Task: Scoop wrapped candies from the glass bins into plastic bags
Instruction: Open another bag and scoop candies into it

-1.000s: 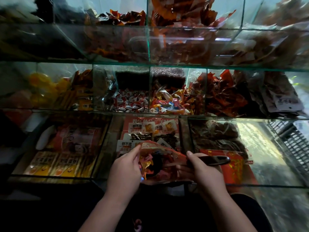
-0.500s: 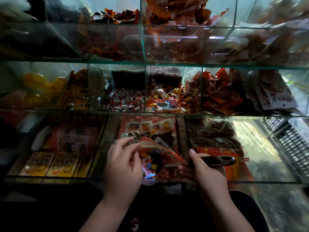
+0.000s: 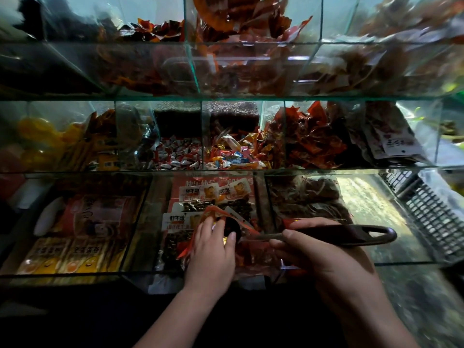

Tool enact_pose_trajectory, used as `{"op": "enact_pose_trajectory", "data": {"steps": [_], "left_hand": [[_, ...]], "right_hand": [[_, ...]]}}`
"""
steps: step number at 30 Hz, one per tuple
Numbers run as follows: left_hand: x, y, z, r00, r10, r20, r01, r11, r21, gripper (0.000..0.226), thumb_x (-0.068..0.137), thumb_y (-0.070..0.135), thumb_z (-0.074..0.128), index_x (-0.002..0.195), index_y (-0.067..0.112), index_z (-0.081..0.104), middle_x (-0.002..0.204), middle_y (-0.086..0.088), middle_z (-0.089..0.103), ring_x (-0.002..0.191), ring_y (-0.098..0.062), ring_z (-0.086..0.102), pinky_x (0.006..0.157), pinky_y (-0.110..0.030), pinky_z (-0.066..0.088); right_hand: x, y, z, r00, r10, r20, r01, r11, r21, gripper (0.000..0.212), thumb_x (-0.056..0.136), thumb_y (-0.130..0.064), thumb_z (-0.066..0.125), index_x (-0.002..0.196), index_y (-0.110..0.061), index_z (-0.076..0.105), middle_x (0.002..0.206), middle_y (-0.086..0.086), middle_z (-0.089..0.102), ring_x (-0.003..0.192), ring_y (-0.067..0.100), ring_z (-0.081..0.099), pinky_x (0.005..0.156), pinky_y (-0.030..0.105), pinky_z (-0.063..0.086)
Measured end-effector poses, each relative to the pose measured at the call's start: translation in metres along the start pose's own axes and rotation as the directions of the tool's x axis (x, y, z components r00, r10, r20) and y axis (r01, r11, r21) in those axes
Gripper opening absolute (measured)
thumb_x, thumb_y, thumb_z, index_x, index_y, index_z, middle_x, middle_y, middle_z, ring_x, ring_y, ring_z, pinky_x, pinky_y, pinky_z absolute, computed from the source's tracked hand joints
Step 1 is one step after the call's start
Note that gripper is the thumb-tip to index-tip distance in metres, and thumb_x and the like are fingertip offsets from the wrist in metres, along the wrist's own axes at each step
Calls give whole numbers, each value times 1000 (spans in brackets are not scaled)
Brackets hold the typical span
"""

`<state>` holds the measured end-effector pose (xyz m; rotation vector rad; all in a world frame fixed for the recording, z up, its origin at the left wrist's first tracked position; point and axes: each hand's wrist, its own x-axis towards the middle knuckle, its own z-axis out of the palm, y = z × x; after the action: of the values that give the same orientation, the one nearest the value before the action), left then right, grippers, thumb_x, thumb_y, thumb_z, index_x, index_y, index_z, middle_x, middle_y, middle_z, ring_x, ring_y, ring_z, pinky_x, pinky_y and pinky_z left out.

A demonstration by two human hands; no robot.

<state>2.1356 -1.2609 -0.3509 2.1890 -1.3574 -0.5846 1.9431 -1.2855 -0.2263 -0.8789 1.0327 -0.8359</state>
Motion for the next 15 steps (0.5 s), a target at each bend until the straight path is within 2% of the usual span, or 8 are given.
{"op": "enact_pose_trajectory", "data": {"steps": [2, 5, 6, 9, 11, 13, 15], "left_hand": [[-4, -1, 2, 989, 64, -135, -68, 997, -32, 60, 101, 59, 24, 152, 30, 39, 161, 9, 27, 146, -4, 13, 117, -32, 16], [-7, 1, -4, 942, 131, -309, -159, 985, -67, 58, 99, 52, 29, 140, 22, 55, 149, 8, 45, 142, -8, 29, 115, -32, 27], [-7, 3, -8, 929, 141, -342, -179, 980, -83, 53, 100, 48, 33, 138, 20, 57, 148, 8, 47, 141, -10, 32, 116, -36, 32], [-8, 12, -19, 893, 189, -409, -250, 963, -100, 42, 105, 36, 41, 137, 17, 58, 147, 5, 50, 142, -15, 37, 116, -43, 34], [-3, 22, -31, 854, 251, -456, -316, 946, -72, 39, 103, 30, 44, 135, 16, 60, 145, 3, 52, 141, -17, 39, 116, -41, 32], [12, 34, -46, 801, 326, -502, -384, 923, -13, 38, 100, 25, 47, 132, 13, 63, 142, -2, 55, 137, -20, 42, 115, -42, 33], [38, 47, -63, 762, 386, -520, -426, 903, 46, 37, 98, 22, 49, 130, 11, 64, 138, -6, 58, 133, -23, 47, 113, -44, 36]], "right_hand": [[-6, -2, 4, 999, -34, 40, 32, 999, 42, 22, 88, 11, 67, 81, -10, 72, 74, 24, 76, 69, 31, 79, 52, 29, 60], [-14, 0, 7, 984, -179, 5, 179, 984, -19, 26, 80, 13, 73, 74, -11, 77, 80, 29, 75, 78, 41, 78, 69, 41, 64], [-17, -1, 7, 978, -206, 3, 206, 978, -25, 25, 79, 13, 75, 75, -11, 78, 81, 29, 75, 79, 42, 78, 71, 42, 64], [-23, -7, 8, 971, -238, 8, 238, 971, -4, 21, 77, 6, 81, 75, -14, 78, 79, 25, 77, 77, 38, 79, 63, 33, 63], [-27, -14, 9, 969, -243, 31, 243, 970, 10, 11, 73, -11, 81, 78, -20, 78, 81, 23, 78, 79, 36, 79, 64, 39, 63], [-26, -22, 12, 965, -261, 39, 259, 965, 40, 10, 73, -20, 78, 82, -25, 77, 83, 20, 79, 82, 34, 79, 69, 45, 63], [-19, -29, 18, 948, -320, 11, 316, 941, 123, 11, 76, -18, 75, 79, -27, 78, 82, 18, 79, 83, 32, 80, 64, 34, 63]]}}
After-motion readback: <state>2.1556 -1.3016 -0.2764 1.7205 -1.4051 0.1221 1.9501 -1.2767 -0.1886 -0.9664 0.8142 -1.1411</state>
